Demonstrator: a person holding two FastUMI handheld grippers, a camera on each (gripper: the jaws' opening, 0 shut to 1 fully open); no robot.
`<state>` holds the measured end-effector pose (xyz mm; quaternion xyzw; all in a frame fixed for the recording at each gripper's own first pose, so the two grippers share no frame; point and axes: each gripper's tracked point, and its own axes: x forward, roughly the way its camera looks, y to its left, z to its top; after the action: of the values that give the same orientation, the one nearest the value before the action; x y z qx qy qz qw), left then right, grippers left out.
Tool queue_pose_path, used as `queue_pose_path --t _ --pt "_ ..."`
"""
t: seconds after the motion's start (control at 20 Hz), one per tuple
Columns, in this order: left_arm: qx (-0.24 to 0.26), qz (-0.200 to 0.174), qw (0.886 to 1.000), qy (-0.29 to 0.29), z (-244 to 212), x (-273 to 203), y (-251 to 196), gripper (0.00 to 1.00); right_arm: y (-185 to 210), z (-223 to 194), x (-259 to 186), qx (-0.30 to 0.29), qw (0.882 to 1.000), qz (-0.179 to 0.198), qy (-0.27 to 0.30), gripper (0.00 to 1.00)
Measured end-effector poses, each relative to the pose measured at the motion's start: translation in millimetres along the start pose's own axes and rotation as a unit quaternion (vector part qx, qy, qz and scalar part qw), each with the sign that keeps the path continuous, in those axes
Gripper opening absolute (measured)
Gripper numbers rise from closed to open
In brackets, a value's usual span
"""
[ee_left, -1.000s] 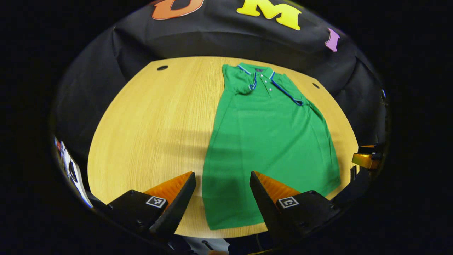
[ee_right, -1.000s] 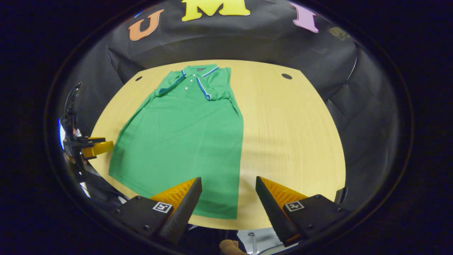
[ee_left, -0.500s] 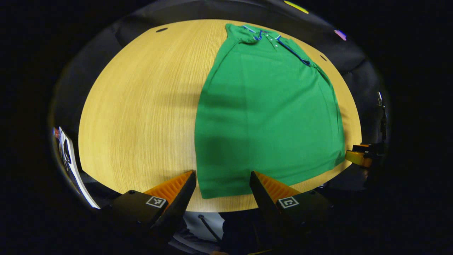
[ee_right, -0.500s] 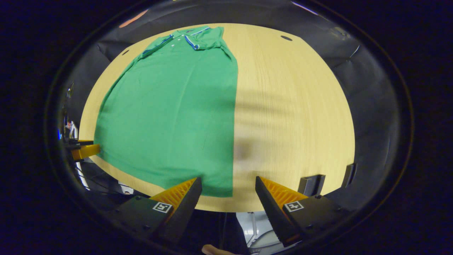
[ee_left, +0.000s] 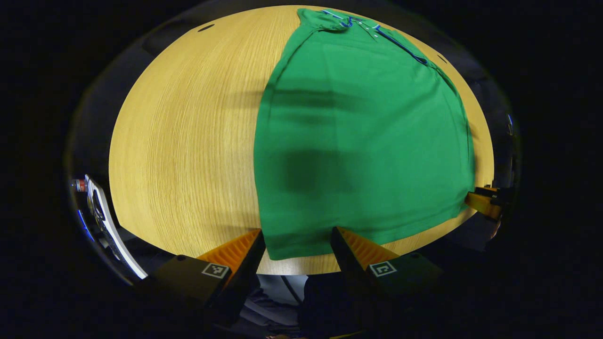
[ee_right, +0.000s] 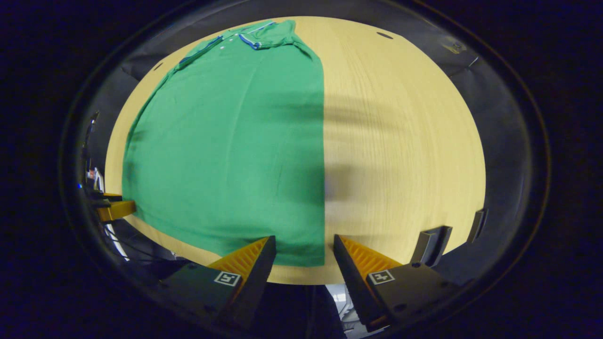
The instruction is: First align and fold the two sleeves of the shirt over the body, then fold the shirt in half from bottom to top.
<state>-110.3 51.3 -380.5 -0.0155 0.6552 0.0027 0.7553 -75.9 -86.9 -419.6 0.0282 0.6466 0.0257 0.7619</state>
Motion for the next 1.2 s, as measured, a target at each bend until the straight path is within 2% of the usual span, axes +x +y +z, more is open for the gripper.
queue_pose_path --t 0.15,0.25,0.35,0.45,0.55,0.6,0.65,0.75,0.8,0.9,0.95,1.0,1.2 --pt "-0.007 0.003 1.000 0.019 1.5 -0.1 -1.3 0.92 0.1 2.3 -1.9 0.005 1.000 -0.004 0.005 0.83" --pt "-0.005 0.005 1.000 0.024 2.1 0.5 -3.6 0.92 2.0 2.8 1.0 0.013 1.000 -0.006 0.012 0.67" --pt "-0.004 0.004 1.000 0.026 5.8 2.0 -5.0 0.93 3.8 3.5 0.6 0.011 1.000 -0.005 0.018 0.67" --pt "-0.007 0.002 1.000 0.026 4.7 2.6 -7.0 0.89 6.0 3.9 -0.2 0.023 1.000 -0.005 0.020 0.54" --pt "-0.011 -0.001 1.000 0.024 3.6 1.8 -8.1 0.78 6.7 3.0 1.4 0.013 1.000 -0.005 0.021 0.42" --pt "-0.008 -0.002 1.000 0.023 2.7 2.0 -9.8 0.67 7.5 2.9 0.9 0.011 1.000 -0.004 0.022 0.42" --pt "-0.003 -0.004 1.000 0.022 3.1 2.3 -13.5 0.64 8.0 3.7 1.4 0.010 1.000 -0.004 0.022 0.42" --pt "0.004 -0.007 1.000 0.019 2.8 3.3 -18.7 0.43 8.6 3.2 1.2 0.006 1.000 -0.001 0.022 0.42" --pt "0.002 -0.008 1.000 0.019 2.3 2.4 -18.8 0.41 12.4 6.6 1.0 0.017 1.000 0.011 0.019 0.35" --pt "0.007 -0.014 1.000 0.017 0.7 2.2 -21.7 0.28 14.7 5.8 1.6 0.032 0.999 0.017 0.022 0.09" --pt "0.010 -0.018 1.000 0.015 4.0 2.5 -23.8 0.26 14.1 6.1 0.1 0.029 0.999 0.019 0.023 0.08" --pt "0.011 -0.021 1.000 0.010 2.8 3.5 -25.7 0.18 14.8 5.3 1.9 0.023 0.999 0.019 0.028 0.05" --pt "0.007 -0.032 0.999 -0.011 5.5 3.1 -25.8 0.07 17.8 -0.1 0.4 -0.007 0.999 0.019 0.033 0.03"
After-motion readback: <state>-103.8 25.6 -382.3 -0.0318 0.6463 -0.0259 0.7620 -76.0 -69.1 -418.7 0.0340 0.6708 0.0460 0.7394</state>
